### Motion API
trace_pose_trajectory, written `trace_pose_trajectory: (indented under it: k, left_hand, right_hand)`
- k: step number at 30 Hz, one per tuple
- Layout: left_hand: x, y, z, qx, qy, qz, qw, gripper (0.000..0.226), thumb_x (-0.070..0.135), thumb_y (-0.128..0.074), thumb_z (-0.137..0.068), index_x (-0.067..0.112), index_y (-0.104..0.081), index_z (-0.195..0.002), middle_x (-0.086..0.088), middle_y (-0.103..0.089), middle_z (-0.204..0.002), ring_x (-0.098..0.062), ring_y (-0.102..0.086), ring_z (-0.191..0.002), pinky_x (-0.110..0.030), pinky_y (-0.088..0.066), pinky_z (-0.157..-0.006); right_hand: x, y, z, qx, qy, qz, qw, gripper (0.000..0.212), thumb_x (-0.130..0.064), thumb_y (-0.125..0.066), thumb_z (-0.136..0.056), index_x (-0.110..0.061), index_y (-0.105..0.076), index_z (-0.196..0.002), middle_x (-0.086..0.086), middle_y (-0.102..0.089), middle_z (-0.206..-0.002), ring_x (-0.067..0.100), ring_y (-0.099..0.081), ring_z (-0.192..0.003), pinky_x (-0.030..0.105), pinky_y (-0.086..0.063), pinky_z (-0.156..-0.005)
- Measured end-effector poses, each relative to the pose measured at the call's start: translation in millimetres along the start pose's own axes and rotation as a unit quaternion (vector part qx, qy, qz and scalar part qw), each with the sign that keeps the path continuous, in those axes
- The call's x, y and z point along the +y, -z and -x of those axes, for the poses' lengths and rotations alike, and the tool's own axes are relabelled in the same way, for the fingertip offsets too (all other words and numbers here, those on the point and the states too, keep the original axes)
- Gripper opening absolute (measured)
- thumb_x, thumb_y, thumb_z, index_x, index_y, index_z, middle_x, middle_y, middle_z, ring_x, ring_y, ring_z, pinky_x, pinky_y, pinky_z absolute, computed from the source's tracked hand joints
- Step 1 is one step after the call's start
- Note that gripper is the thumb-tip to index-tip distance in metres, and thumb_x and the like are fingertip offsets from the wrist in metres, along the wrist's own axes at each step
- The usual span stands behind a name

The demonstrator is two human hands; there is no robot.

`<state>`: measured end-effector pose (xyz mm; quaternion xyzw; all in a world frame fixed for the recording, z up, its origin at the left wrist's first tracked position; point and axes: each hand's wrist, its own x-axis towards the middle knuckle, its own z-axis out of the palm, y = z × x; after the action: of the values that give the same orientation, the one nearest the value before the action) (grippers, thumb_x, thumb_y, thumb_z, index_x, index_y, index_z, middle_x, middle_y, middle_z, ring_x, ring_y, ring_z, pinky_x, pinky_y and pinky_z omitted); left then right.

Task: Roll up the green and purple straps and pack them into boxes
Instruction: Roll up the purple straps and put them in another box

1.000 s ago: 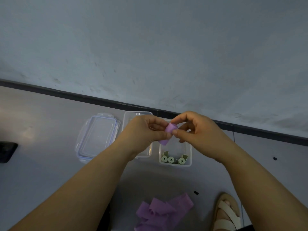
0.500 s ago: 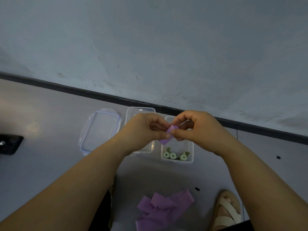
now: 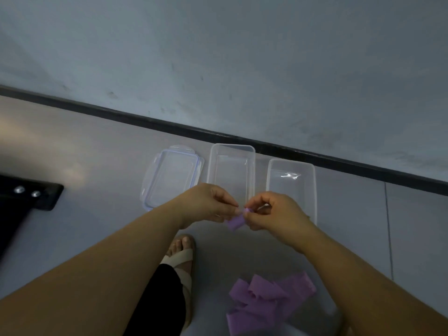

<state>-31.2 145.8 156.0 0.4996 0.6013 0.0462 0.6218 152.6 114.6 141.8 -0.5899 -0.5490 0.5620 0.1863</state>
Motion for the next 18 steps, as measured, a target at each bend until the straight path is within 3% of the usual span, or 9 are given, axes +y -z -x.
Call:
trace_pose_trajectory:
  k: [3,5,8,14,18]
  left_hand:
    - [-32.8,9.1,-27.9,0.050,0.062,-0.012,0.997,0.015,0.015,-0.065,-0.086,0.007,-0.066,-0.098,-0.010,-0.067,-0.090,-0.015,-0.064,-0.076,-0.026,-0.054,-0.075]
    - [-52.3,16.3,-46.3,0.086,0.104,-0.022,0.991,0.013,0.013,-0.060,-0.089,0.004,-0.065,-0.097,-0.012,-0.064,-0.089,-0.016,-0.060,-0.069,-0.028,-0.053,-0.073]
    - [-77.2,26.3,-74.0,0.107,0.146,-0.043,0.983,0.020,0.016,-0.057,-0.091,0.002,-0.063,-0.104,-0.012,-0.064,-0.092,-0.020,-0.061,-0.077,-0.032,-0.053,-0.079]
    - [-111.5,23.6,-125.8,0.167,0.160,0.006,0.973,0.030,0.018,-0.057,-0.091,0.000,-0.060,-0.115,-0.020,-0.066,-0.104,-0.031,-0.066,-0.094,-0.043,-0.052,-0.091]
    - [-125.2,16.8,-144.4,0.175,0.152,0.025,0.972,0.035,0.020,-0.059,-0.090,0.004,-0.058,-0.121,-0.017,-0.067,-0.106,-0.029,-0.068,-0.091,-0.041,-0.052,-0.091]
  right_hand:
    - [28.9,-14.5,-20.1,-0.015,-0.048,0.017,0.999,0.013,-0.011,-0.071,-0.078,-0.018,-0.062,-0.085,0.006,-0.067,-0.087,0.018,-0.068,-0.078,0.036,-0.058,-0.076]
    - [42.8,-20.0,-35.2,-0.014,-0.065,0.036,0.997,0.015,-0.013,-0.072,-0.078,-0.019,-0.061,-0.085,0.006,-0.067,-0.089,0.018,-0.067,-0.080,0.036,-0.057,-0.078]
    - [54.0,-26.2,-64.3,-0.002,-0.075,0.049,0.996,0.022,-0.023,-0.076,-0.073,-0.017,-0.060,-0.087,0.002,-0.065,-0.089,0.018,-0.064,-0.084,0.032,-0.055,-0.079]
    - [78.6,-50.7,-134.4,0.024,-0.068,0.052,0.996,0.031,-0.029,-0.081,-0.066,-0.014,-0.059,-0.083,-0.002,-0.064,-0.085,0.016,-0.063,-0.081,0.030,-0.054,-0.075]
    - [96.5,-74.2,-171.9,0.019,-0.058,0.106,0.992,0.028,-0.028,-0.081,-0.068,-0.013,-0.060,-0.078,-0.002,-0.062,-0.081,0.015,-0.059,-0.078,0.027,-0.049,-0.072]
